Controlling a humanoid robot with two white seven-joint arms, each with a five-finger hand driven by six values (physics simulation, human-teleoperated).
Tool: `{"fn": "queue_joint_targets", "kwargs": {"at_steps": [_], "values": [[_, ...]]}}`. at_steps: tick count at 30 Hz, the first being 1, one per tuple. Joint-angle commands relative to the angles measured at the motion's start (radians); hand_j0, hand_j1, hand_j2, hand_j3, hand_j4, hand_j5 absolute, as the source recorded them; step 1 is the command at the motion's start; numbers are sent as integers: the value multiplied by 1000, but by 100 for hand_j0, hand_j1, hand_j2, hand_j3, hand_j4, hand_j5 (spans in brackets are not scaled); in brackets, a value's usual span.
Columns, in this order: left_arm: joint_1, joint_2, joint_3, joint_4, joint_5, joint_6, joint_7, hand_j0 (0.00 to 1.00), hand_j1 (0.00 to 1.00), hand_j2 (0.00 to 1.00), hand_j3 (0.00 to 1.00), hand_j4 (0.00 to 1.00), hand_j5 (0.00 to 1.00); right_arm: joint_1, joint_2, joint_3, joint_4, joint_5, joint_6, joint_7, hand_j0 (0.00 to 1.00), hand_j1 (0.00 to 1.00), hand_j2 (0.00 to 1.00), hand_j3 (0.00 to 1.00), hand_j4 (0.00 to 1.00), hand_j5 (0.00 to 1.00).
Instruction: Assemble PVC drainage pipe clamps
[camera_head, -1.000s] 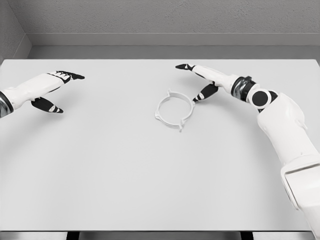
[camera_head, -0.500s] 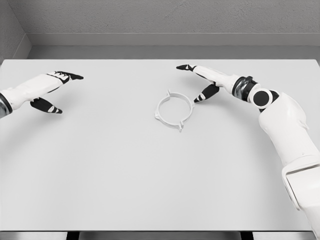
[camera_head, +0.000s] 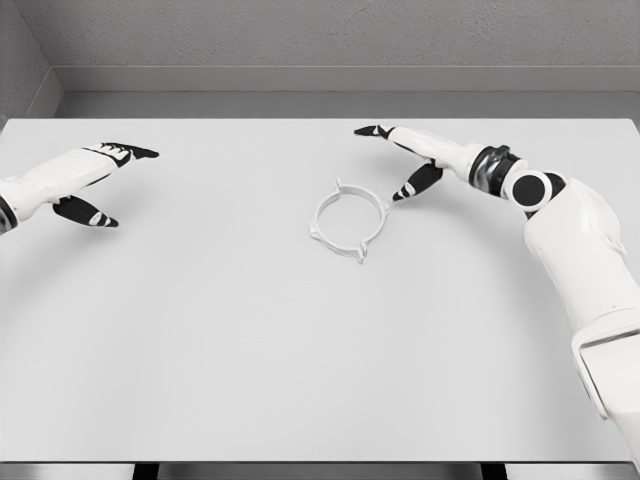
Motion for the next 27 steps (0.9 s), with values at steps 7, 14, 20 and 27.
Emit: {"fn": "queue_joint_targets", "kwargs": {"at_steps": [7, 14, 20, 27], "values": [[0, 1, 2, 0, 7, 2, 1, 100, 100, 100, 100, 100, 100, -11, 8, -2, 10, 3, 2, 0, 100, 100, 100, 100, 100, 100], [0, 1, 2, 0, 7, 2, 1, 100, 100, 100, 100, 100, 100, -15, 14, -2, 13, 6, 2, 0, 100, 100, 100, 100, 100, 100], [0, 1, 2, 0, 7, 2, 1, 100, 100, 100, 100, 100, 100, -29, 41, -1, 37, 15, 2, 0, 100, 100, 100, 100, 100, 100], [6, 1, 9, 0, 7, 2, 1, 100, 100, 100, 100, 100, 100, -28, 41, 1, 37, 17, 2, 1, 100, 100, 100, 100, 100, 100]]}}
